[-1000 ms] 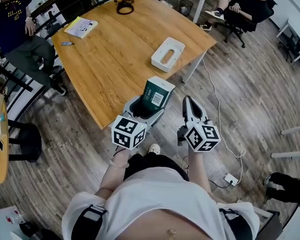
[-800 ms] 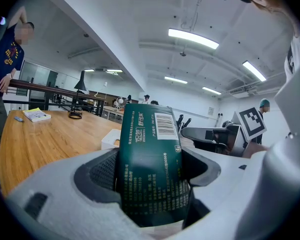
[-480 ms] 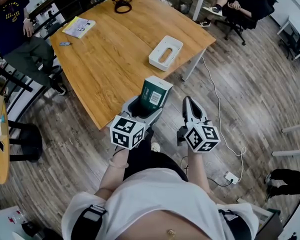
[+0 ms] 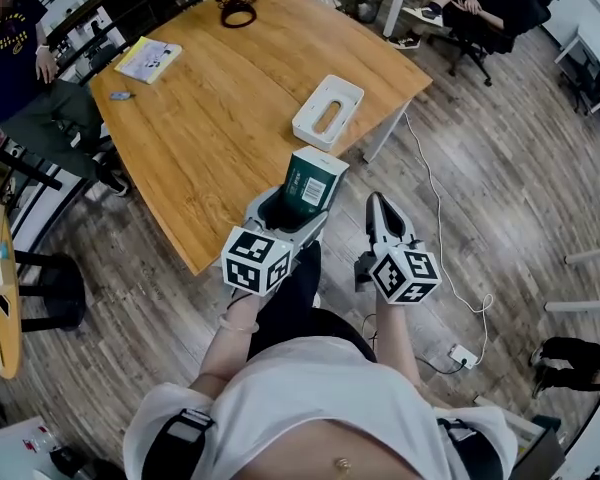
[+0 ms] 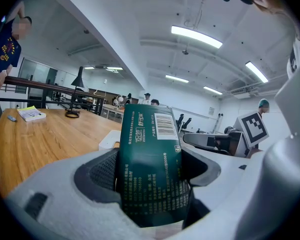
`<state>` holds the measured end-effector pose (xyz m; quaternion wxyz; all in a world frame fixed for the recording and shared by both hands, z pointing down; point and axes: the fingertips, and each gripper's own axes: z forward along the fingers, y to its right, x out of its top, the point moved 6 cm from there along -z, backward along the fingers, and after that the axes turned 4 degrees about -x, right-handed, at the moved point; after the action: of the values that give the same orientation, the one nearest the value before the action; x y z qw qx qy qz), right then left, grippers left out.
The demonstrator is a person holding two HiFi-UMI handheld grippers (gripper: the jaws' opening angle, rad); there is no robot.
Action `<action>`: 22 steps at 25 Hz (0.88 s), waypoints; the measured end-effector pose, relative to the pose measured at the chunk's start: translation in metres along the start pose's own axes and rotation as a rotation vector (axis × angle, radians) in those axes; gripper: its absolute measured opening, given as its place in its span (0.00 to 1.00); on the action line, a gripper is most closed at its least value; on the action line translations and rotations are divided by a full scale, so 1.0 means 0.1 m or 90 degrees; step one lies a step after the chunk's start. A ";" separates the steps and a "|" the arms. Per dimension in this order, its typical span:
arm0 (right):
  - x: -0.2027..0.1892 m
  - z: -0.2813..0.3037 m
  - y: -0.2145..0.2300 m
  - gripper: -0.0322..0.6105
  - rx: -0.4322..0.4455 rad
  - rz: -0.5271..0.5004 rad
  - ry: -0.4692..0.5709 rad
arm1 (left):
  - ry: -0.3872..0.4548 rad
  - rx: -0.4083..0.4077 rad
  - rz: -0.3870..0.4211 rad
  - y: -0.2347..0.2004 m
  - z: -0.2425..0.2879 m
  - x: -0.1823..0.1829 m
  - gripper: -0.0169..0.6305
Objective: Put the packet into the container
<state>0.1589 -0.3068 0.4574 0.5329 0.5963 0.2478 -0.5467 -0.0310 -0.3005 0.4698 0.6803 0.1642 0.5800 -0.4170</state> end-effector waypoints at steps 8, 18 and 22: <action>0.25 0.58 0.28 0.07 -0.001 -0.006 -0.002 | -0.019 0.007 -0.012 -0.38 0.58 0.27 0.62; 0.63 1.35 0.53 0.07 0.002 -0.014 -0.005 | -0.049 0.008 -0.029 -0.86 1.25 0.62 0.62; 0.68 1.53 0.60 0.07 0.000 -0.013 -0.011 | -0.062 0.013 -0.033 -1.03 1.45 0.71 0.62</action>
<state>0.1714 -0.4839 0.4420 0.5292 0.5894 0.2492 -0.5572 -0.0164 -0.4914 0.4705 0.6948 0.1355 0.5459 -0.4482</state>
